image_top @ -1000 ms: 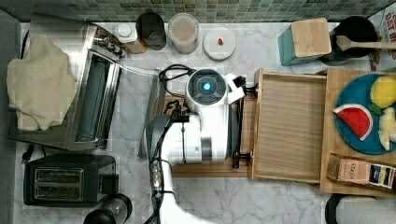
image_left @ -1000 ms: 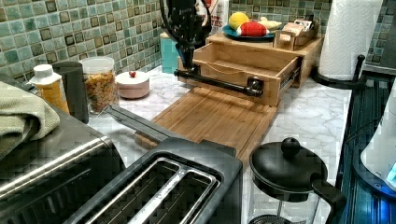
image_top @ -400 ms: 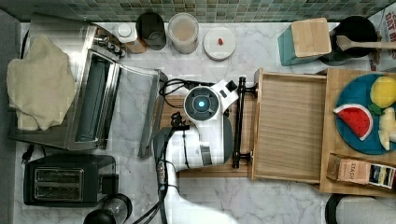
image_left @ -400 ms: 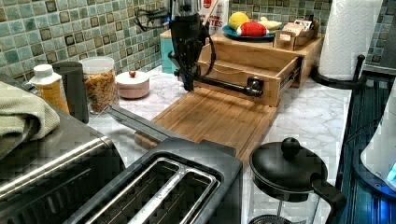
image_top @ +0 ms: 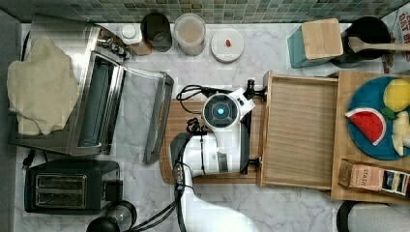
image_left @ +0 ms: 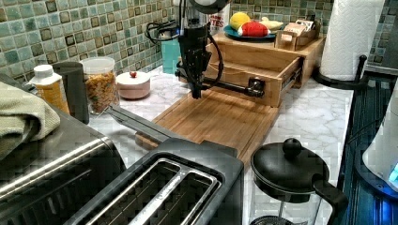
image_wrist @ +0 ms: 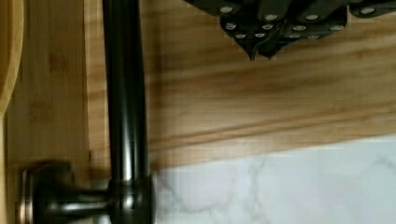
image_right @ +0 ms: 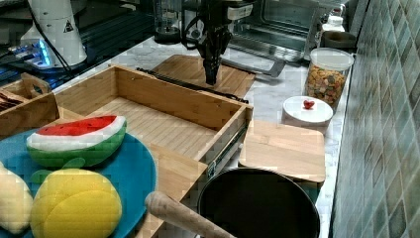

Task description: Close the drawer.

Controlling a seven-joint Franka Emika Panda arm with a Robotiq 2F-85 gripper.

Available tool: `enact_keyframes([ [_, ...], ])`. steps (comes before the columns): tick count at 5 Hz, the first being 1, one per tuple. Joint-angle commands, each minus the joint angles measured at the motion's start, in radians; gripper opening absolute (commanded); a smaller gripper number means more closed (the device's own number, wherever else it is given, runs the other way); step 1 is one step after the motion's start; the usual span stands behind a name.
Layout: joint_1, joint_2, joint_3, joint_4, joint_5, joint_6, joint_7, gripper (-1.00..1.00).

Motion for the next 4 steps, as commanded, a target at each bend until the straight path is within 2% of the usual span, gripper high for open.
enact_keyframes([
  [1,-0.058,-0.054,-0.087,-0.032,-0.104,-0.029,-0.026,-1.00],
  [3,-0.130,-0.066,-0.145,-0.050,-0.081,0.079,-0.213,-1.00],
  [4,-0.141,-0.071,-0.187,-0.054,-0.056,0.118,-0.262,-1.00],
])
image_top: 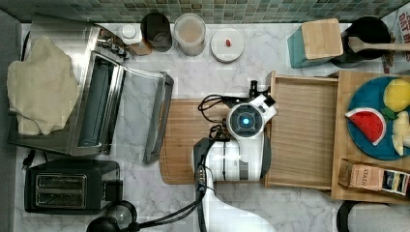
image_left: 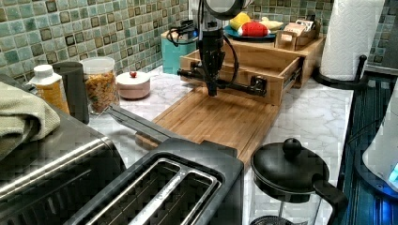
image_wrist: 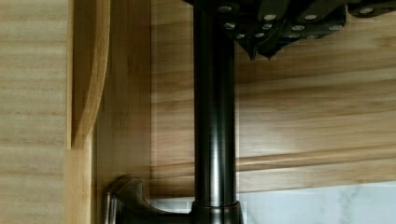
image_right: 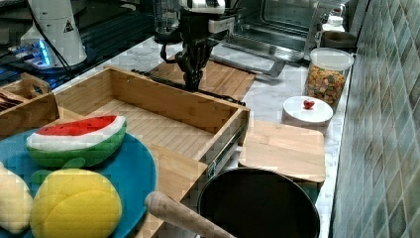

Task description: Close the drawer.

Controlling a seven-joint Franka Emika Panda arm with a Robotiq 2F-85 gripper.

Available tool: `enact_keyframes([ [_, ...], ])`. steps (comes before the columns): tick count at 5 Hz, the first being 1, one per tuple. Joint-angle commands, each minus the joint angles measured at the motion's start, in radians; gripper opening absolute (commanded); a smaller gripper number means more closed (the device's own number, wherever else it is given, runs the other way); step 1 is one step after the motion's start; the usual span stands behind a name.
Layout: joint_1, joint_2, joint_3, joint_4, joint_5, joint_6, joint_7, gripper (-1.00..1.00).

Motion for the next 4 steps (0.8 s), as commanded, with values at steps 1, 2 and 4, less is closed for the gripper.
enact_keyframes([
  [1,-0.275,-0.058,-0.028,0.050,0.031,0.060,-0.250,-1.00],
  [2,-0.307,-0.003,-0.100,0.124,0.132,0.062,-0.447,-1.00],
  [4,-0.381,0.044,-0.174,0.303,0.227,-0.076,-0.554,-1.00],
])
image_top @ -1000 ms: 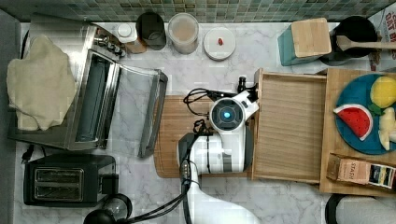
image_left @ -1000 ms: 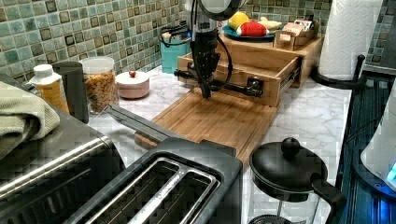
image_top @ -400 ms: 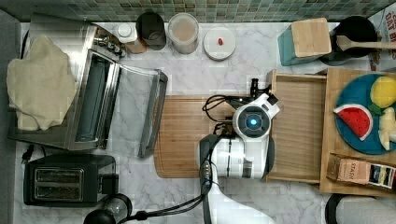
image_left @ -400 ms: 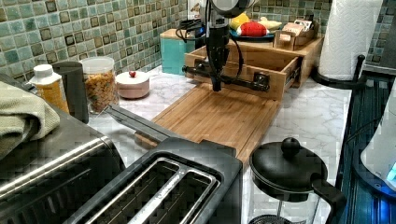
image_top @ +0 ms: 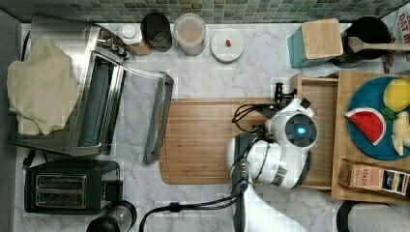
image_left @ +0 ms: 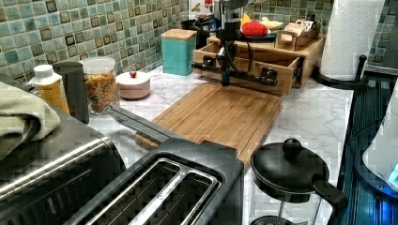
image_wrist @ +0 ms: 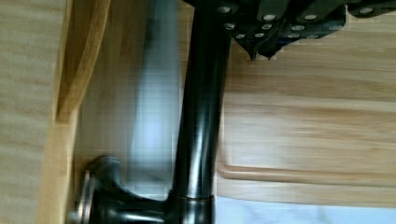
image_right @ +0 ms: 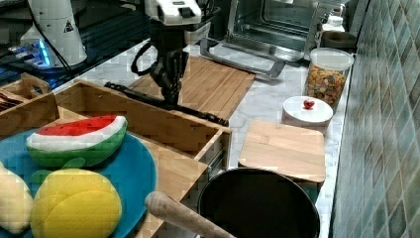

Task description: Close the drawer.

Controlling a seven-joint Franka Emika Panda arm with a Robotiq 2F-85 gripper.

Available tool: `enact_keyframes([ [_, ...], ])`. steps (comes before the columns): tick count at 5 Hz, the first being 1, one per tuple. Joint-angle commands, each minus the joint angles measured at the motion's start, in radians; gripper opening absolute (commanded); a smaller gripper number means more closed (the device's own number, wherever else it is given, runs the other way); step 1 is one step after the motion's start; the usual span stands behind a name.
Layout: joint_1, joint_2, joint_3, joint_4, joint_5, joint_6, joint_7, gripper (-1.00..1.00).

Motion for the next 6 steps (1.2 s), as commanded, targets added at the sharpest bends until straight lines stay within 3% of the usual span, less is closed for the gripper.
enact_keyframes([
  [1,-0.223,0.046,-0.193,0.299,0.038,-0.045,-0.067,-1.00],
  [2,-0.242,0.091,-0.209,0.297,-0.033,0.086,-0.070,-1.00],
  [3,-0.169,0.084,-0.285,0.273,-0.168,0.124,0.048,-1.00],
  [4,-0.163,0.043,-0.267,0.241,-0.100,0.050,0.015,-1.00],
  [6,-0.140,0.045,-0.290,0.241,-0.089,0.050,0.008,-1.00],
])
